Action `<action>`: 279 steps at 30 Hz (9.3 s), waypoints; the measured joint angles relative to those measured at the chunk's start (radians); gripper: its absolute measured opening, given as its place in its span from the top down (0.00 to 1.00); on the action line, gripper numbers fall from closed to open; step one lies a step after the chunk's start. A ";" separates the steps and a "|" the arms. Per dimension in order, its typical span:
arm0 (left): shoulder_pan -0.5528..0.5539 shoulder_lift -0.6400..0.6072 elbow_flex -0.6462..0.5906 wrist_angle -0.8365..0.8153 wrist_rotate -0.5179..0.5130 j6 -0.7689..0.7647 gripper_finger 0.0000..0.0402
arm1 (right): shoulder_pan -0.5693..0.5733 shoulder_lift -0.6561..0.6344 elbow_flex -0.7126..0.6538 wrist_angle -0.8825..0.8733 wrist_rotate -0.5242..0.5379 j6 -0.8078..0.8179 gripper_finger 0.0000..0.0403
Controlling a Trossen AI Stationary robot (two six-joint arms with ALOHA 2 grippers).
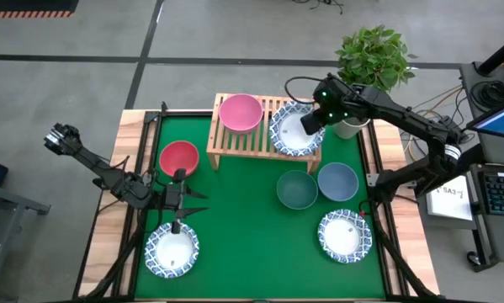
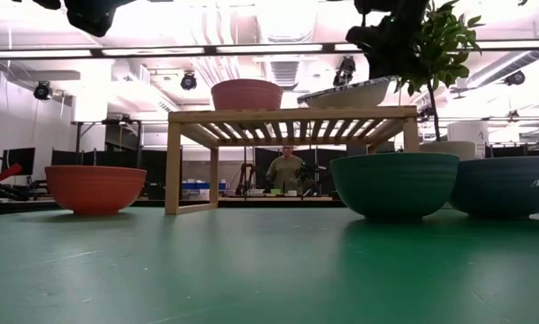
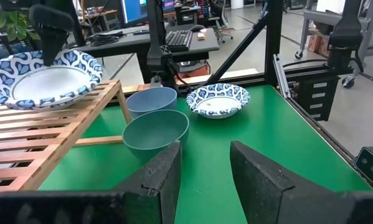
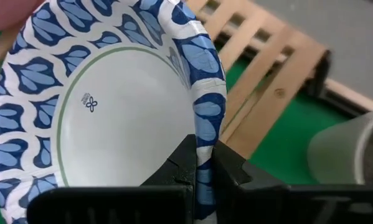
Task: Place and stack bowls onto a shelf
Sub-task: Put the white bowl on the shelf
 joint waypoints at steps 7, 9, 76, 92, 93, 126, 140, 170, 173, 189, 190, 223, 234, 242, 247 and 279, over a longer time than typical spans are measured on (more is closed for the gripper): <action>0.000 0.000 0.000 0.000 0.000 0.005 0.70 | 0.051 -0.028 0.000 0.004 -0.284 -0.043 0.97; 0.000 0.000 0.000 -0.001 0.000 0.008 0.70 | 0.127 -0.028 -0.005 0.028 -0.311 -0.041 0.97; 0.000 -0.005 0.016 0.031 -0.087 0.022 0.70 | 0.911 0.669 0.001 1.007 0.220 -0.058 0.69; 0.000 -0.005 0.016 0.036 -0.087 0.036 0.70 | 0.911 0.829 0.162 0.831 0.266 -0.103 0.73; 0.000 -0.005 0.016 0.035 -0.087 0.037 0.70 | 0.911 0.831 0.162 0.828 0.266 -0.103 0.75; 0.000 0.092 0.037 0.019 0.189 0.066 0.70 | 0.993 0.512 -0.041 0.827 0.307 -0.391 0.96; 0.008 0.256 0.035 0.004 0.002 0.023 0.67 | 0.963 0.493 -0.317 1.191 0.196 -0.315 0.95; 0.013 0.291 0.171 -0.262 -0.088 -0.045 0.56 | 0.933 0.513 -0.108 0.926 0.265 -0.045 0.62; 0.003 0.248 0.156 -0.265 -0.089 -0.060 0.56 | 0.932 0.586 -0.024 0.915 0.270 -0.026 0.62; -0.033 0.032 0.052 -0.274 -0.103 -0.157 0.64 | 0.912 0.898 0.360 0.493 0.475 0.205 0.68; -0.033 0.027 0.052 -0.272 -0.103 -0.158 0.64 | 0.911 0.902 0.365 0.490 0.476 0.210 0.68; -0.033 0.018 0.052 -0.241 -0.103 -0.134 0.64 | 0.926 0.759 0.375 0.470 0.480 -0.001 0.97; -0.033 0.018 0.052 -0.232 -0.103 -0.124 0.64 | 0.976 0.592 0.374 0.387 0.441 -0.097 0.97; -0.032 0.018 0.052 -0.222 -0.104 -0.121 0.64 | 1.066 0.464 0.372 0.194 0.286 -0.084 0.97; -0.032 0.018 0.052 -0.192 -0.104 -0.106 0.64 | 1.094 0.431 0.372 0.134 0.382 -0.095 0.97; -0.032 0.026 0.052 -0.113 -0.114 -0.037 0.64 | 0.595 0.285 0.186 0.020 0.690 -0.261 0.97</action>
